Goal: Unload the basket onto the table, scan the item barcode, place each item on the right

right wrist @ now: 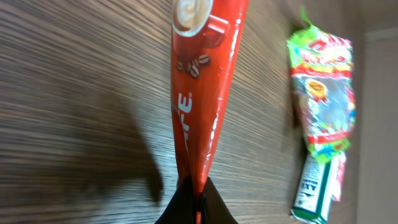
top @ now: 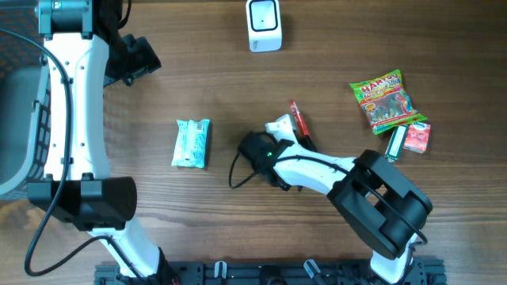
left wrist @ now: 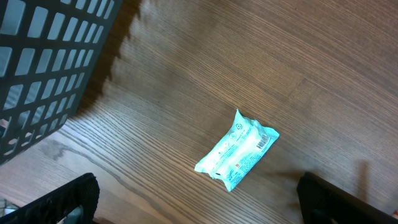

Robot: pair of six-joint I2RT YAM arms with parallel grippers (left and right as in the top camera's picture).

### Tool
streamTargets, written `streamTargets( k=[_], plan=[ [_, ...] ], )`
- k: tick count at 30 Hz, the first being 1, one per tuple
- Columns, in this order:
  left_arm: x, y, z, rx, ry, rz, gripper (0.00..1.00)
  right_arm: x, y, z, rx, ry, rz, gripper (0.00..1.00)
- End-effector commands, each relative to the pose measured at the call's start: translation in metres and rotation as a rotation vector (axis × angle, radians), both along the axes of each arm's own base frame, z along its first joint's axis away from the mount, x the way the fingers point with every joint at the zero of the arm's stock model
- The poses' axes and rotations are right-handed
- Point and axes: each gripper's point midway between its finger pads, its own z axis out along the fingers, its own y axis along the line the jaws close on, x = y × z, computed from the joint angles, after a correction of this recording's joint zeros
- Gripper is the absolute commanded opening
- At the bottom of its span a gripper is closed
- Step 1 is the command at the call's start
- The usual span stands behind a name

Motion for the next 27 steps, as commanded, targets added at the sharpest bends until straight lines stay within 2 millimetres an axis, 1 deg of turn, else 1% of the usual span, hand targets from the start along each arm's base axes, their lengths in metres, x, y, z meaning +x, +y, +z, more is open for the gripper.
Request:
streamTargets(
  k=[1, 4, 6, 8, 11, 13, 16, 18, 20, 23, 24, 25, 26, 27],
  plan=[
    [0.000, 0.002, -0.001, 0.010, 0.006, -0.002, 1.00, 0.001, -0.010, 0.002, -0.017, -0.073, -0.036, 0.04],
    [0.000, 0.002, -0.001, 0.010, 0.006, -0.002, 1.00, -0.002, -0.004, -0.010, 0.040, -0.043, -0.033, 0.04],
    [0.000, 0.002, -0.001, 0.010, 0.006, -0.002, 1.00, -0.003, -0.002, -0.012, 0.054, -0.033, -0.031, 0.05],
    [0.000, 0.002, -0.001, 0.010, 0.006, -0.002, 1.00, -0.003, -0.001, -0.013, 0.056, -0.028, -0.028, 0.15],
    [0.000, 0.002, -0.001, 0.010, 0.006, -0.002, 1.00, -0.004, 0.000, -0.015, 0.056, -0.009, -0.016, 0.16],
    [0.000, 0.002, -0.001, 0.010, 0.006, -0.002, 1.00, -0.006, 0.002, -0.017, 0.069, 0.006, -0.015, 0.21],
    [0.000, 0.002, -0.001, 0.010, 0.006, -0.002, 1.00, -0.006, 0.004, -0.019, 0.085, 0.014, -0.013, 0.25],
    [0.000, 0.002, -0.001, 0.010, 0.006, -0.002, 1.00, -0.006, 0.006, -0.019, 0.093, 0.020, -0.013, 0.32],
    [0.000, 0.002, -0.001, 0.010, 0.006, -0.002, 1.00, -0.004, 0.012, -0.013, 0.109, 0.028, -0.012, 0.38],
    [0.000, 0.002, -0.001, 0.010, 0.006, -0.002, 1.00, -0.004, 0.045, -0.004, 0.243, 0.135, 0.081, 0.46],
    [0.000, 0.002, -0.001, 0.010, 0.006, -0.002, 1.00, -0.004, 0.059, 0.004, 0.304, 0.166, 0.126, 0.51],
    [0.000, 0.002, -0.001, 0.010, 0.006, -0.002, 1.00, -0.005, 0.069, 0.014, 0.355, 0.177, 0.156, 0.53],
    [0.000, 0.002, -0.001, 0.010, 0.006, -0.002, 1.00, -0.005, 0.075, 0.025, 0.401, 0.175, 0.178, 0.57],
    [0.000, 0.002, -0.001, 0.010, 0.006, -0.002, 1.00, -0.003, 0.077, 0.038, 0.442, 0.160, 0.183, 0.65]
  ],
)
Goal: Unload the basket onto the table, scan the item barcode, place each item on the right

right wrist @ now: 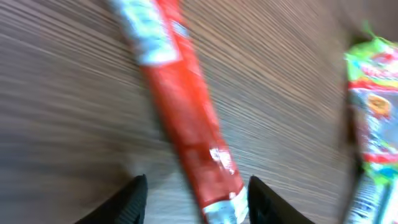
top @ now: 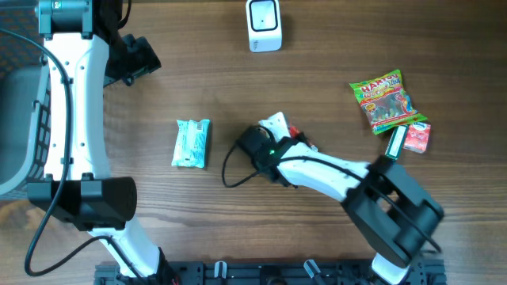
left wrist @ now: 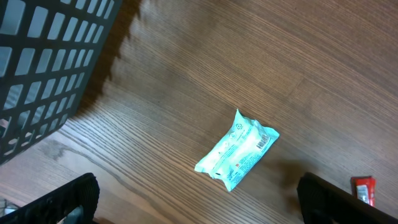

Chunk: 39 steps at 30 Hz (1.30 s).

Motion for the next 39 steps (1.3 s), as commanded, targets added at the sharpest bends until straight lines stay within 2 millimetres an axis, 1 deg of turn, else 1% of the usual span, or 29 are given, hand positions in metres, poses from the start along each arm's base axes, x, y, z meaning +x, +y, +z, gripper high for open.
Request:
streamTargets(
  k=[1, 3, 4, 5, 8, 9, 12, 14, 15, 16, 18, 19, 20, 22, 23, 25, 26, 27, 28, 29, 30, 31, 32, 35, 37, 39],
  plan=[
    [0.000, 0.002, -0.001, 0.010, 0.006, -0.002, 1.00, 0.001, 0.029, 0.044, 0.223, 0.029, 0.083, 0.71],
    [0.000, 0.002, -0.001, 0.010, 0.006, -0.002, 1.00, 0.003, 0.022, 0.062, 0.293, 0.026, 0.060, 0.77],
    [0.000, 0.002, -0.001, 0.010, 0.006, -0.002, 1.00, 0.005, 0.016, 0.068, 0.334, 0.037, 0.043, 0.78],
    [0.000, 0.002, -0.001, 0.010, 0.006, -0.002, 1.00, 0.006, 0.010, 0.071, 0.369, 0.059, 0.023, 0.78],
    [0.000, 0.002, -0.001, 0.010, 0.006, -0.002, 1.00, 0.004, -0.006, 0.061, 0.414, 0.163, 0.017, 0.78],
    [0.000, 0.002, -0.001, 0.010, 0.006, -0.002, 1.00, 0.002, -0.010, 0.057, 0.441, 0.207, 0.019, 0.72],
    [0.000, 0.002, -0.001, 0.010, 0.006, -0.002, 1.00, -0.003, -0.008, 0.050, 0.559, 0.308, 0.011, 0.38],
    [0.000, 0.002, -0.001, 0.010, 0.006, -0.002, 1.00, -0.010, 0.004, 0.049, 0.640, 0.366, 0.026, 0.19],
    [0.000, 0.002, -0.001, 0.010, 0.006, -0.002, 1.00, -0.013, 0.010, 0.049, 0.667, 0.382, 0.030, 0.15],
    [0.000, 0.002, -0.001, 0.010, 0.006, -0.002, 1.00, -0.015, 0.015, 0.050, 0.693, 0.394, 0.014, 0.14],
    [0.000, 0.002, -0.001, 0.010, 0.006, -0.002, 1.00, -0.020, 0.026, 0.050, 0.751, 0.406, -0.105, 0.13],
    [0.000, 0.002, -0.001, 0.010, 0.006, -0.002, 1.00, -0.022, 0.035, 0.052, 0.765, 0.402, -0.102, 0.13],
    [0.000, 0.002, -0.001, 0.010, 0.006, -0.002, 1.00, -0.024, 0.046, 0.054, 0.771, 0.394, -0.064, 0.17],
    [0.000, 0.002, -0.001, 0.010, 0.006, -0.002, 1.00, -0.028, 0.076, 0.062, 0.785, 0.363, 0.039, 0.28],
    [0.000, 0.002, -0.001, 0.010, 0.006, -0.002, 1.00, -0.030, 0.093, 0.074, 0.799, 0.347, 0.090, 0.34],
    [0.000, 0.002, -0.001, 0.010, 0.006, -0.002, 1.00, -0.029, 0.117, 0.100, 0.830, 0.321, 0.152, 0.41],
    [0.000, 0.002, -0.001, 0.010, 0.006, -0.002, 1.00, -0.028, 0.133, 0.120, 0.849, 0.306, 0.185, 0.63],
    [0.000, 0.002, -0.001, 0.010, 0.006, -0.002, 1.00, -0.027, 0.148, 0.137, 0.860, 0.293, 0.228, 0.82],
    [0.000, 0.002, -0.001, 0.010, 0.006, -0.002, 1.00, -0.026, 0.158, 0.145, 0.865, 0.285, 0.260, 0.99],
    [0.000, 0.002, -0.001, 0.010, 0.006, -0.002, 1.00, -0.026, 0.169, 0.152, 0.865, 0.269, 0.289, 0.99],
    [0.000, 0.002, -0.001, 0.010, 0.006, -0.002, 1.00, -0.020, 0.177, 0.154, 0.846, 0.229, 0.296, 0.99],
    [0.000, 0.002, -0.001, 0.010, 0.006, -0.002, 1.00, -0.016, 0.182, 0.151, 0.828, 0.189, 0.287, 1.00],
    [0.000, 0.002, -0.001, 0.010, 0.006, -0.002, 1.00, -0.011, 0.188, 0.144, 0.808, 0.152, 0.260, 1.00],
    [0.000, 0.002, -0.001, 0.010, 0.006, -0.002, 1.00, -0.011, 0.211, 0.116, 0.794, 0.149, 0.275, 1.00],
    [0.000, 0.002, -0.001, 0.010, 0.006, -0.002, 1.00, -0.005, 0.223, 0.088, 0.796, 0.166, 0.246, 1.00],
    [0.000, 0.002, -0.001, 0.010, 0.006, -0.002, 1.00, -0.001, 0.228, 0.058, 0.798, 0.192, 0.185, 1.00]
  ],
)
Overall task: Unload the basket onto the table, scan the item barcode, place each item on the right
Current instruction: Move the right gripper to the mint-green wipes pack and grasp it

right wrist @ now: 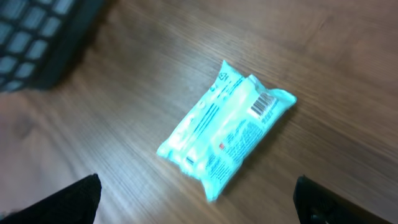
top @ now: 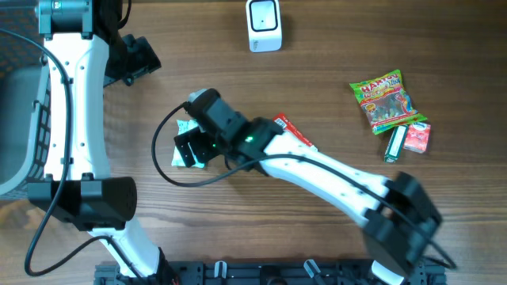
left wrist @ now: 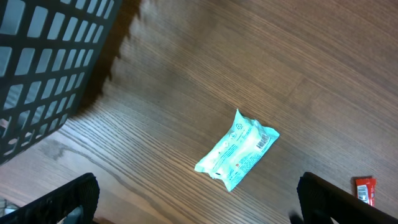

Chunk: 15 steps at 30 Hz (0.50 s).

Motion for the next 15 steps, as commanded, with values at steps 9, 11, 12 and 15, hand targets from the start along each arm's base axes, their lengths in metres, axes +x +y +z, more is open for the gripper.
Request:
streamTargets(
  k=[9, 11, 12, 15],
  plan=[
    [0.000, 0.002, -0.001, 0.010, 0.006, -0.002, 1.00, 0.014, 0.004, -0.132, -0.122, 0.118, -0.106, 0.74],
    [0.000, 0.002, -0.001, 0.010, 0.006, -0.002, 1.00, 0.014, -0.006, -0.132, -0.148, 0.136, -0.117, 0.72],
    [0.000, 0.002, -0.001, 0.010, 0.006, -0.002, 1.00, 0.016, -0.012, -0.130, -0.162, 0.139, -0.130, 0.72],
    [0.000, 0.002, -0.001, 0.010, 0.006, -0.002, 1.00, 0.035, -0.055, -0.116, -0.271, 0.096, -0.236, 0.72]
  ],
)
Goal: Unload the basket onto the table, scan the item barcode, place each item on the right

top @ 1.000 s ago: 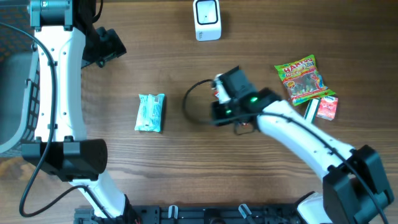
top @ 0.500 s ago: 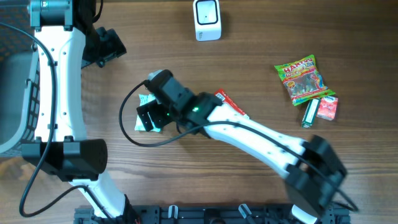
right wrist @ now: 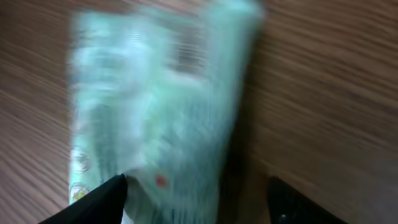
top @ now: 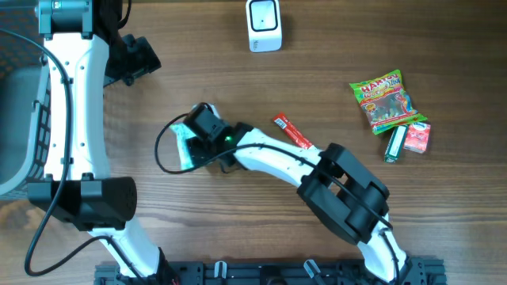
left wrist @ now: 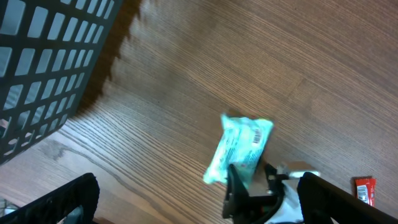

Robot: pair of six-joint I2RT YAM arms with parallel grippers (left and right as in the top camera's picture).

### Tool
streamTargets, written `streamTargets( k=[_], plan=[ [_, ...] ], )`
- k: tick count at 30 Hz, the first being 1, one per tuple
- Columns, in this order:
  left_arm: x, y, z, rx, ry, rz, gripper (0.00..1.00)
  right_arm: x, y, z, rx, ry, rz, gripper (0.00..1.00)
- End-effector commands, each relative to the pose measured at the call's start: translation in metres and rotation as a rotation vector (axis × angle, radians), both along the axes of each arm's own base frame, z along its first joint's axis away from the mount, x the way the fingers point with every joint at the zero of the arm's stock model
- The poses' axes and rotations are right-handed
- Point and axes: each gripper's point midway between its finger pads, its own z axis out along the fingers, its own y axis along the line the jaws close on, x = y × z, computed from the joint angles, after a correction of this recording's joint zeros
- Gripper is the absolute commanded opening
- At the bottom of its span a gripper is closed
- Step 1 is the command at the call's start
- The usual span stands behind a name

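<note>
A teal wipes packet (top: 186, 150) lies left of the table's middle; it also shows in the left wrist view (left wrist: 239, 144), barcode end up. My right gripper (top: 196, 136) is low over it and open. Its fingers (right wrist: 106, 198) stand wide on either side of the blurred packet (right wrist: 155, 112). The white barcode scanner (top: 264, 25) stands at the far edge. My left gripper (left wrist: 199, 214) hangs open and empty high at the far left, near the basket. A red coffee stick (top: 291, 132) lies free on the table.
A dark mesh basket (top: 17, 119) sits at the left edge. At the right lie a candy bag (top: 384, 99), a green pack (top: 394, 143) and a red pack (top: 417, 137). The right arm's cable loops beside the packet.
My right gripper was up above the teal packet and is now down at it, fingers on both sides. The packet has turned more upright in the left wrist view. The left arm is unmoved.
First my right gripper was shut on the red coffee stick at mid-table. Then it was open with the stick lying on the wood. Later it was over the teal packet to the left, and now it straddles that packet.
</note>
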Motion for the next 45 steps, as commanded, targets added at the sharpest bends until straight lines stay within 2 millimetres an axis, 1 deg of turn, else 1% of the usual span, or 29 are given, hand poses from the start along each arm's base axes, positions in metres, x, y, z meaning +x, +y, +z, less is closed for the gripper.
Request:
streamTargets(
  k=[1, 2, 3, 4, 5, 6, 8, 10, 12, 14, 16, 18, 19, 20, 22, 23, 25, 27, 28, 29, 30, 32, 33, 35, 37, 40, 41, 43, 45],
  plan=[
    [0.000, 0.002, -0.001, 0.010, 0.006, -0.002, 1.00, 0.031, -0.071, 0.006, -0.206, -0.074, -0.159, 0.72],
    [0.000, 0.002, -0.001, 0.010, 0.006, -0.002, 1.00, 0.038, -0.093, 0.012, -0.277, -0.105, -0.197, 0.74],
    [0.000, 0.002, -0.001, 0.010, 0.006, -0.002, 1.00, 0.042, -0.110, 0.018, -0.348, -0.133, -0.199, 0.76],
    [0.000, 0.002, -0.001, 0.010, 0.006, -0.002, 1.00, 0.043, -0.124, 0.022, -0.416, -0.152, -0.167, 0.77],
    [0.000, 0.002, -0.001, 0.010, 0.006, -0.002, 1.00, 0.042, -0.130, 0.023, -0.454, -0.151, -0.114, 0.80],
    [0.000, 0.002, -0.001, 0.010, 0.006, -0.002, 1.00, 0.038, -0.130, 0.022, -0.470, -0.138, -0.059, 0.80],
    [0.000, 0.002, -0.001, 0.010, 0.006, -0.002, 1.00, 0.029, -0.125, 0.020, -0.453, -0.103, 0.023, 0.80],
    [0.000, 0.002, -0.001, 0.010, 0.006, -0.002, 1.00, 0.021, -0.114, 0.022, -0.389, -0.062, 0.048, 0.81],
    [0.000, 0.002, -0.001, 0.010, 0.006, -0.002, 1.00, 0.019, -0.107, 0.026, -0.348, -0.053, 0.060, 0.84],
    [0.000, 0.002, -0.001, 0.010, 0.006, -0.002, 1.00, 0.019, -0.108, 0.027, -0.348, -0.053, 0.059, 0.83],
    [0.000, 0.002, -0.001, 0.010, 0.006, -0.002, 1.00, 0.019, -0.107, 0.033, -0.340, -0.054, 0.058, 0.81],
    [0.000, 0.002, -0.001, 0.010, 0.006, -0.002, 1.00, 0.018, -0.102, 0.048, -0.312, -0.052, 0.063, 0.81],
    [0.000, 0.002, -0.001, 0.010, 0.006, -0.002, 1.00, 0.016, -0.095, 0.070, -0.255, -0.052, 0.074, 0.81],
    [0.000, 0.002, -0.001, 0.010, 0.006, -0.002, 1.00, 0.014, -0.094, 0.081, -0.224, -0.051, 0.055, 0.82],
    [0.000, 0.002, -0.001, 0.010, 0.006, -0.002, 1.00, 0.014, -0.100, 0.092, -0.198, -0.037, -0.015, 0.85],
    [0.000, 0.002, -0.001, 0.010, 0.006, -0.002, 1.00, 0.012, -0.102, 0.093, -0.169, 0.000, -0.064, 0.87],
    [0.000, 0.002, -0.001, 0.010, 0.006, -0.002, 1.00, 0.005, -0.096, 0.088, -0.094, 0.089, -0.079, 0.87],
    [0.000, 0.002, -0.001, 0.010, 0.006, -0.002, 1.00, -0.003, -0.088, 0.075, -0.031, 0.163, -0.056, 0.86],
    [0.000, 0.002, -0.001, 0.010, 0.006, -0.002, 1.00, -0.006, -0.087, 0.069, -0.027, 0.179, -0.050, 0.86],
    [0.000, 0.002, -0.001, 0.010, 0.006, -0.002, 1.00, -0.012, -0.088, 0.056, -0.031, 0.212, -0.043, 0.86],
    [0.000, 0.002, -0.001, 0.010, 0.006, -0.002, 1.00, -0.016, -0.087, 0.052, -0.026, 0.232, -0.036, 0.86],
    [0.000, 0.002, -0.001, 0.010, 0.006, -0.002, 1.00, -0.027, -0.085, 0.041, -0.001, 0.283, -0.026, 0.83],
    [0.000, 0.002, -0.001, 0.010, 0.006, -0.002, 1.00, -0.033, -0.086, 0.032, 0.008, 0.311, -0.035, 0.81],
    [0.000, 0.002, -0.001, 0.010, 0.006, -0.002, 1.00, -0.034, -0.087, 0.020, 0.017, 0.307, -0.051, 0.77],
    [0.000, 0.002, -0.001, 0.010, 0.006, -0.002, 1.00, -0.033, -0.084, 0.011, 0.050, 0.288, -0.055, 0.76],
    [0.001, 0.002, -0.001, 0.012, 0.001, -0.004, 1.00, -0.030, -0.082, 0.009, 0.073, 0.288, -0.090, 0.75],
    [0.010, 0.006, 0.002, 0.042, -0.033, -0.022, 1.00, -0.029, -0.082, 0.010, 0.077, 0.286, -0.089, 0.73],
    [0.031, 0.011, 0.008, 0.057, -0.121, -0.015, 1.00, -0.029, -0.081, 0.010, 0.081, 0.289, -0.094, 0.72],
    [0.040, 0.011, 0.009, 0.057, -0.155, -0.013, 1.00, -0.033, -0.079, 0.011, 0.095, 0.308, -0.083, 0.72]
  ],
)
